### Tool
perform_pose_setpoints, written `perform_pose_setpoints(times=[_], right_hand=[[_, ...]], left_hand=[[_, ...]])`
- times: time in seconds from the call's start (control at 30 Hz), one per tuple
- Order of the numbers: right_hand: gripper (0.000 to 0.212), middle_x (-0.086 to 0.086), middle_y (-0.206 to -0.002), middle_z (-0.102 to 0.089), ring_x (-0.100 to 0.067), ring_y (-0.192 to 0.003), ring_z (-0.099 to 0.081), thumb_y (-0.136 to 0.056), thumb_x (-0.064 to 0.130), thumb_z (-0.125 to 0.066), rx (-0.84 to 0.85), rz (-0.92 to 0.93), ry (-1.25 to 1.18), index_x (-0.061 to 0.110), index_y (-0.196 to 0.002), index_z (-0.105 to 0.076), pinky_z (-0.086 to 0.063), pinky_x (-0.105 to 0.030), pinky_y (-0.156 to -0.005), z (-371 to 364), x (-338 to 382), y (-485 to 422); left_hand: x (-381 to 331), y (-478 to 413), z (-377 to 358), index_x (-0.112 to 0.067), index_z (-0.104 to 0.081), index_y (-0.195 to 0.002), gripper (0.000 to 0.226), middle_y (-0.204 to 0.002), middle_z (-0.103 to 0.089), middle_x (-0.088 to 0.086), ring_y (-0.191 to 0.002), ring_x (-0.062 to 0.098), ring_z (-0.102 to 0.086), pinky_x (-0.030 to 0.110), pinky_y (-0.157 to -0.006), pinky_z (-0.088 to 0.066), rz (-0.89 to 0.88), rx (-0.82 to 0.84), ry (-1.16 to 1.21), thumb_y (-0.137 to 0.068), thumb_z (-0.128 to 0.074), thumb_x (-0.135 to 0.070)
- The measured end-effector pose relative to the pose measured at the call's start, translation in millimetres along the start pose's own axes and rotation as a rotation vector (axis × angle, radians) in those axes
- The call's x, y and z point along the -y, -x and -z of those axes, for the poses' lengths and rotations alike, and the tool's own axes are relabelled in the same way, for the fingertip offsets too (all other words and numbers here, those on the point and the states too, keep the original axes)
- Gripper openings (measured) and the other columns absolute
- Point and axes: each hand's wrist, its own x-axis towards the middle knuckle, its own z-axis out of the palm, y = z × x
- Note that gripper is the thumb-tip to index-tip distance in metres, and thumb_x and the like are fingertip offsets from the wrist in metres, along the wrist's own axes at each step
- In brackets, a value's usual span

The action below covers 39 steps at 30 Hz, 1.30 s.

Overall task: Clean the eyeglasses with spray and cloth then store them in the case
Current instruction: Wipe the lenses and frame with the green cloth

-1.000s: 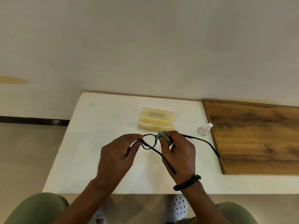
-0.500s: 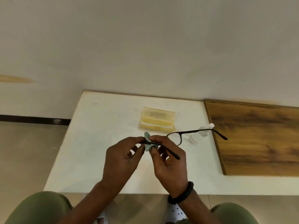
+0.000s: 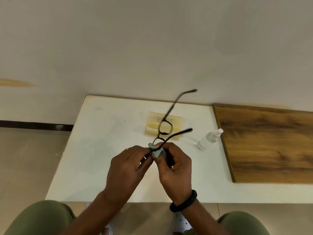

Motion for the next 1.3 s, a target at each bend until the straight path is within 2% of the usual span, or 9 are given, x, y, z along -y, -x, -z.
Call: perform_pose_setpoints(times=[0.13, 0.23, 0.33, 0.53, 0.7, 0.8, 0.97, 1.17, 1.3], right_hand=[[0.005, 0.006, -0.072, -0.066, -0.005, -0.061, -0.057, -0.085, 0.009, -0.067, -0.032, 0.027, 0.012, 0.007, -0.088, -0.07, -0.04, -0.009, -0.059, -2, 5, 2], [0.004, 0.009, -0.064, -0.06, -0.005, -0.054, -0.051, -0.083, 0.009, -0.068, -0.056, 0.023, 0.002, 0.007, -0.08, -0.067, -0.038, -0.012, -0.054, -2, 6, 2], [0.004, 0.008, -0.065, -0.063, -0.007, -0.055, -0.052, -0.081, 0.011, -0.07, -0.062, -0.008, -0.039, 0.007, -0.08, -0.068, -0.041, -0.016, -0.053, 1, 8, 1], [0.007, -0.001, -0.08, -0.074, -0.027, -0.072, -0.067, -0.081, 0.017, -0.074, -0.057, -0.083, -0.146, 0.019, -0.087, -0.074, -0.055, -0.042, -0.064, 6, 12, 0], [0.017, -0.004, -0.079, -0.074, -0.009, -0.062, -0.061, -0.076, 0.021, -0.076, -0.061, -0.128, -0.233, 0.009, -0.089, -0.074, -0.047, -0.02, -0.059, 9, 20, -4], [0.011, -0.005, -0.074, -0.072, -0.008, -0.056, -0.056, -0.075, 0.009, -0.074, -0.066, -0.139, -0.31, 0.007, -0.086, -0.074, -0.045, -0.022, -0.054, 14, 26, -5], [0.019, -0.011, -0.069, -0.065, -0.019, -0.048, -0.04, -0.069, 0.022, -0.077, -0.086, -0.186, -0.477, 0.008, -0.082, -0.073, -0.038, -0.027, -0.048, 25, 35, -11], [0.035, -0.002, -0.065, -0.061, -0.015, -0.049, -0.041, -0.059, 0.033, -0.09, -0.015, -0.319, -0.711, 0.012, -0.079, -0.071, -0.037, -0.025, -0.048, 37, 41, -15], [0.044, -0.002, -0.062, -0.054, -0.013, -0.048, -0.042, -0.053, 0.027, -0.094, -0.032, -0.421, -0.871, 0.008, -0.082, -0.067, -0.038, -0.024, -0.047, 47, 41, -18]], left_hand=[[0, 1, -1, -0.01, -0.073, -0.088, 0.024, -0.075, -0.069, -0.001, -0.061, 0.015, -0.062, 0.023, -0.058, -0.048, -0.079, -0.008, -0.077, -0.09, -0.062, -0.031], [-2, 1, -1, -0.01, -0.072, -0.088, 0.024, -0.075, -0.068, 0.0, -0.06, 0.016, -0.061, 0.03, -0.053, -0.052, -0.094, 0.0, -0.088, -0.091, -0.061, -0.03], [-5, -1, -2, -0.012, -0.072, -0.087, 0.024, -0.074, -0.067, -0.002, -0.06, 0.015, -0.06, 0.026, -0.054, -0.049, -0.065, 0.019, -0.08, -0.091, -0.059, -0.032], [-8, -5, -3, -0.015, -0.071, -0.084, 0.022, -0.073, -0.066, -0.007, -0.061, 0.011, -0.058, 0.025, -0.054, -0.047, 0.023, 0.019, 0.007, -0.09, -0.06, -0.034], [-9, -8, 0, -0.016, -0.071, -0.084, 0.019, -0.072, -0.065, -0.007, -0.061, 0.008, -0.056, 0.013, -0.061, -0.039, 0.032, 0.018, 0.025, -0.089, -0.063, -0.033], [-9, -9, 1, -0.017, -0.072, -0.086, 0.017, -0.074, -0.066, -0.007, -0.062, 0.008, -0.057, 0.013, -0.062, -0.04, 0.036, 0.017, 0.032, -0.089, -0.065, -0.032], [-7, -11, 6, -0.015, -0.071, -0.087, 0.011, -0.074, -0.064, -0.007, -0.063, 0.007, -0.056, 0.011, -0.062, -0.041, 0.051, -0.025, 0.045, -0.087, -0.069, -0.026], [-7, -12, 9, -0.013, -0.068, -0.088, 0.006, -0.075, -0.058, -0.008, -0.065, 0.006, -0.054, 0.012, -0.059, -0.041, 0.082, -0.041, 0.038, -0.086, -0.069, -0.019], [-6, -11, 8, -0.013, -0.067, -0.088, 0.006, -0.075, -0.057, -0.008, -0.068, 0.006, -0.053, 0.015, -0.059, -0.042, 0.084, -0.031, 0.025, -0.085, -0.069, -0.018]])
